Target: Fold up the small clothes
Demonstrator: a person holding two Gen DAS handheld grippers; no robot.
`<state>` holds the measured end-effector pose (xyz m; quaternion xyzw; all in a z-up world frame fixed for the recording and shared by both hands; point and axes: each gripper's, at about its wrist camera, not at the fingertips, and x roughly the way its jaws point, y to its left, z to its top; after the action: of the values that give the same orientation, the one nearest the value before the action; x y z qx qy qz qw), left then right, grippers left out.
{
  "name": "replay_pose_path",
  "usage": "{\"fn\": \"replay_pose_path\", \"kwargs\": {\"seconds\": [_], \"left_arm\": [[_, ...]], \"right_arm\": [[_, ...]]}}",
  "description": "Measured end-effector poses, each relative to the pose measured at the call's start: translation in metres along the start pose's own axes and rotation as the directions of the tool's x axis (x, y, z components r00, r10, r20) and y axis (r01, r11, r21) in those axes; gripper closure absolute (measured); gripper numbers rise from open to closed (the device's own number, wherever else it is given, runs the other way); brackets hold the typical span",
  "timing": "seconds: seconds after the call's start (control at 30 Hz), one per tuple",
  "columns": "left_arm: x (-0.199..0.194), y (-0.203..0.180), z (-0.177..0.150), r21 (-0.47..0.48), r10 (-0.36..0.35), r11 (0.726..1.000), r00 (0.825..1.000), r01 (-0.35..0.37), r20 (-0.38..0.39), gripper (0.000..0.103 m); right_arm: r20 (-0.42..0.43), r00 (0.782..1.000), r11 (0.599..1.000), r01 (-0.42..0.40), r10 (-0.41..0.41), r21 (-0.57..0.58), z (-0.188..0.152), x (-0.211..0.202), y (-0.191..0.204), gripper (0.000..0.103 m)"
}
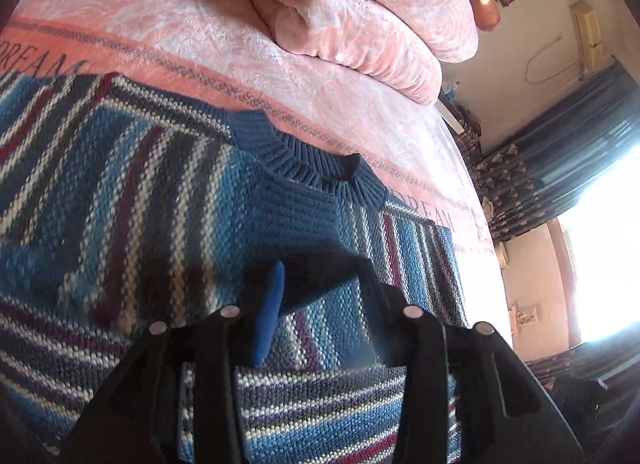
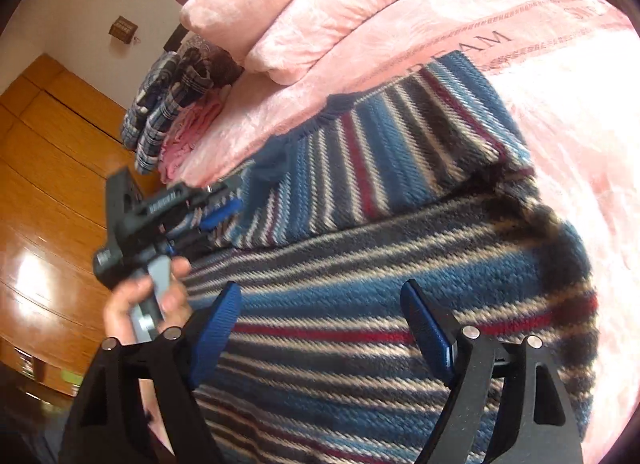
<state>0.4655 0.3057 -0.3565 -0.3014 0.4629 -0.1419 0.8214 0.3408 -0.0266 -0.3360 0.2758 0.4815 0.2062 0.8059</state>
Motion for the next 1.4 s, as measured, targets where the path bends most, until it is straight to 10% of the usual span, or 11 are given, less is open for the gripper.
{"fn": "replay_pose_path", "kwargs": {"seconds": [0.17,0.47,0.63,0.7,1.07,1.4], "left_arm": [[-0.052,0.014,-0.055,-0.006,-0.005,1.000,1.000,0.005,0.023,0.033],[-0.119,0.034,-0.171,-0.003,0.024,1.000,0.999,-0.024,-0.034,0.028],[-0.125,0.055,-0.197,-0.096,-0.039,0.995,0.998,0.035,-0.040,0.027],[-0.131,0.062,-0.197,-0.121,-0.051,0.991,0.999,0.050,-0.009,0.027],[-0.143,0.092,-0.203,-0.235,-0.103,0.967,0.995,0.102,0.008,0.030],[-0.178,0.103,-0.091,-0.223,-0.139,0.961,0.983,0.162,0.117,0.033]], "right_arm": [[-0.125,0.966,0.957,-0.197,0.227,0.212,0.055,0.062,-0.001,0.038],[-0.263,0.925,0.898,-0.149,0.275,0.414,0.087,0.161,-0.003,0.046],[-0.282,0.925,0.900,-0.122,0.256,0.418,0.097,0.184,0.007,0.070],[-0.288,0.936,0.923,-0.085,0.203,0.375,0.103,0.184,0.014,0.095],[-0.106,0.990,0.995,-0.087,0.092,0.050,0.171,0.080,0.090,0.096],[-0.086,0.996,0.998,0.000,-0.005,-0.058,0.188,0.034,0.064,0.096]]}}
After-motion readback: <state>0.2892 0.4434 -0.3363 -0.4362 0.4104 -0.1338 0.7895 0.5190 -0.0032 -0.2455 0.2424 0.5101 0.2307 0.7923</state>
